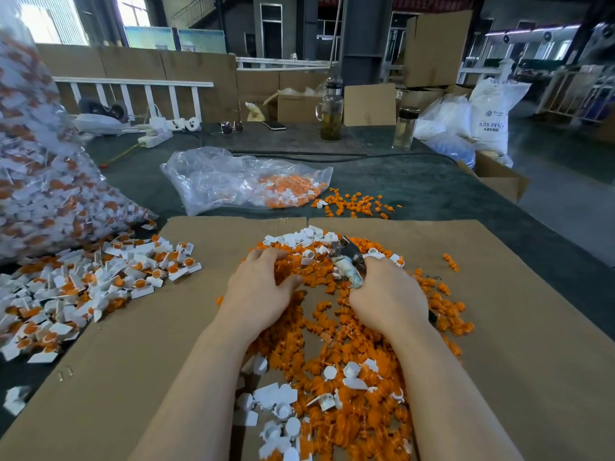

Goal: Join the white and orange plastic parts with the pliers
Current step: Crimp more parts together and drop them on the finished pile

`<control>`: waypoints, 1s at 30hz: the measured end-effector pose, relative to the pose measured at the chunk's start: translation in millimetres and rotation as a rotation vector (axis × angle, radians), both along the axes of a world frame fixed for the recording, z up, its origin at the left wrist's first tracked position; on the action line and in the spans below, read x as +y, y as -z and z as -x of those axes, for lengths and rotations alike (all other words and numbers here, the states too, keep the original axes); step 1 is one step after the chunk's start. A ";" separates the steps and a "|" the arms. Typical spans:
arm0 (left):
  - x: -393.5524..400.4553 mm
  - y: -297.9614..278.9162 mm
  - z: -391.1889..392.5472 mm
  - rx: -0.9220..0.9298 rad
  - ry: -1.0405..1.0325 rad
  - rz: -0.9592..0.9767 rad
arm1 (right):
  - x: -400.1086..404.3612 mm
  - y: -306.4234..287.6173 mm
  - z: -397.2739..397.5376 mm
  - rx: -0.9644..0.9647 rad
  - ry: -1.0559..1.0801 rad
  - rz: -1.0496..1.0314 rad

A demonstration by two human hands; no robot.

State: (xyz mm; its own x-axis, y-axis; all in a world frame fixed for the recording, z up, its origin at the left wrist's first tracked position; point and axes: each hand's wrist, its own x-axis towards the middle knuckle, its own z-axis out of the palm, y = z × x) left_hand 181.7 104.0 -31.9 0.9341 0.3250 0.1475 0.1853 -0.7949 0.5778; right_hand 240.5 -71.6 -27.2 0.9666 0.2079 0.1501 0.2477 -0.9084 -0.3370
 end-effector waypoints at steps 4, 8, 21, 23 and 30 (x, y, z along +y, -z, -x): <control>-4.5 -3.1 -1.8 0.035 -0.014 -0.022 | 0.8 -0.6 0.1 -0.006 -0.011 -0.003; -8.9 -8.4 -8.8 0.088 -0.028 -0.077 | 0.4 -2.4 0.3 -0.006 -0.003 -0.013; 2.4 -0.2 -79.6 0.193 0.060 -0.260 | -3.5 -6.2 1.6 -0.014 -0.005 -0.046; 5.9 3.0 -86.9 0.203 0.059 -0.258 | -3.4 -6.3 1.6 -0.024 -0.005 -0.039; 1.8 0.8 -106.3 0.278 0.100 -0.196 | -4.6 -5.3 1.6 -0.020 0.009 -0.032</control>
